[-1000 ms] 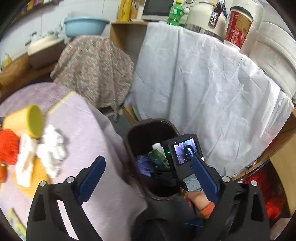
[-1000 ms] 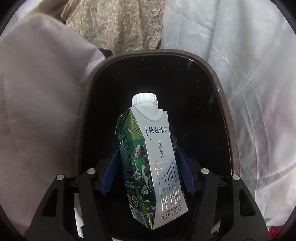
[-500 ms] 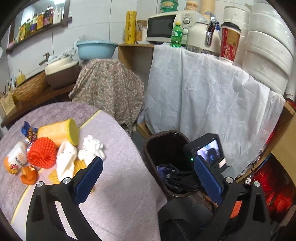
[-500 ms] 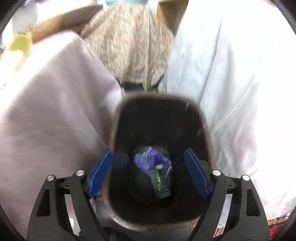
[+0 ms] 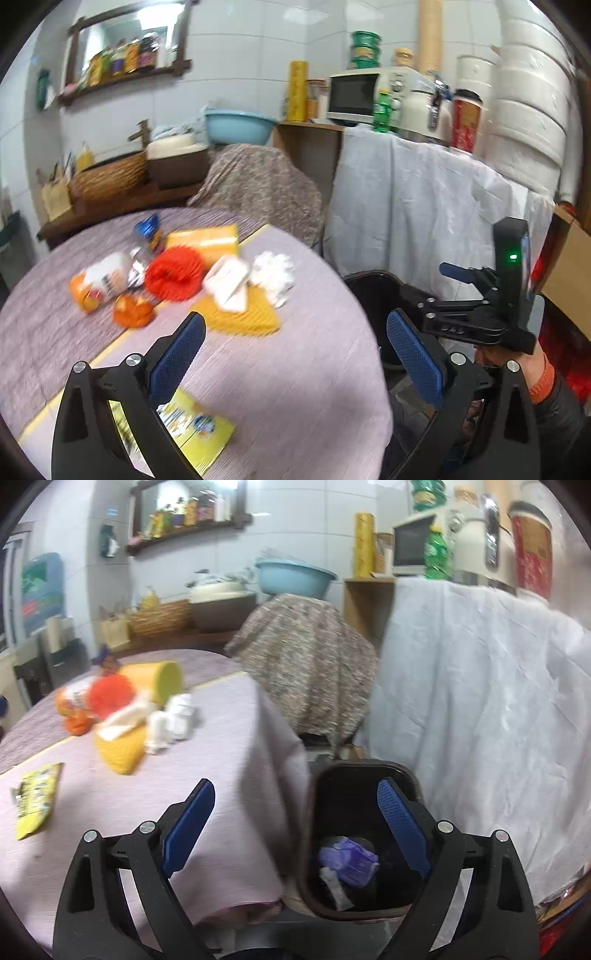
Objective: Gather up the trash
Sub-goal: 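Grasp the foil scrap with the left gripper while the right returns to the table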
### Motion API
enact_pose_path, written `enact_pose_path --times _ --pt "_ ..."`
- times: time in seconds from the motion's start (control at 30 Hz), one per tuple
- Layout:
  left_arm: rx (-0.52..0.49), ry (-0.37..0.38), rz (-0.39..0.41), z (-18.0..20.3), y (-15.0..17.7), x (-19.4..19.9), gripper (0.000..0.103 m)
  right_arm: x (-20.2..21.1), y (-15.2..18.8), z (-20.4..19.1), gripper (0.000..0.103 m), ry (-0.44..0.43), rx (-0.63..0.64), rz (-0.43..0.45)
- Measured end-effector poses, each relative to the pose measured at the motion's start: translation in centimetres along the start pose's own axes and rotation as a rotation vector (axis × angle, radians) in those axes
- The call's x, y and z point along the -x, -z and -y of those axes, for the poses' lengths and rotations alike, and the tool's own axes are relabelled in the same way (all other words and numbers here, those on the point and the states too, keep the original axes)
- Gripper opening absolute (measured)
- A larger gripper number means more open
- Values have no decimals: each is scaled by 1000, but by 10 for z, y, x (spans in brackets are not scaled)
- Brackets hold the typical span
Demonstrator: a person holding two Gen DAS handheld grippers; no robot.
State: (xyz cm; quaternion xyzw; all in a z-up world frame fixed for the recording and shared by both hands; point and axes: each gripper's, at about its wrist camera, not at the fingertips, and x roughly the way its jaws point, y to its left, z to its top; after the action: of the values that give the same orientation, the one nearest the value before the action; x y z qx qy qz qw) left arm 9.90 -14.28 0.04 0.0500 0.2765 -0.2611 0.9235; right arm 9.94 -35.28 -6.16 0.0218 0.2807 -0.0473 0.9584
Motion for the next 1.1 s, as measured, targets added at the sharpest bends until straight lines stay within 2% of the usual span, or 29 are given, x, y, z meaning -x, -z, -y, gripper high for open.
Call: enact_pose_path --times 0.33,0.43,0.53,0.63,0.7,0.77,0.83,1.0,1.1 --pt "76 -136 -64 -77 47 30 97 34 8 -67 89 -203 60 16" --pt "150 -163 -110 -107 61 30 95 35 10 -87 89 -243 85 5" --pt "257 -134 -160 -133 76 30 82 34 11 -104 89 -279 110 -10" --pt "335 -88 -188 -143 90 31 79 33 13 -120 89 -310 132 -24" --pt "339 -104 -191 -145 96 35 78 31 15 -129 89 -376 120 -50" --pt "339 -115 -199 -146 102 37 69 28 17 -143 89 -422 134 -80" --pt "324 -106 -211 -146 105 36 63 29 21 -158 89 -411 181 -77" --pt "238 -162 -211 -145 104 34 63 31 25 -177 89 -435 216 -83" --pt "195 -170 -247 -147 104 23 61 31 26 -177 89 -433 210 -92"
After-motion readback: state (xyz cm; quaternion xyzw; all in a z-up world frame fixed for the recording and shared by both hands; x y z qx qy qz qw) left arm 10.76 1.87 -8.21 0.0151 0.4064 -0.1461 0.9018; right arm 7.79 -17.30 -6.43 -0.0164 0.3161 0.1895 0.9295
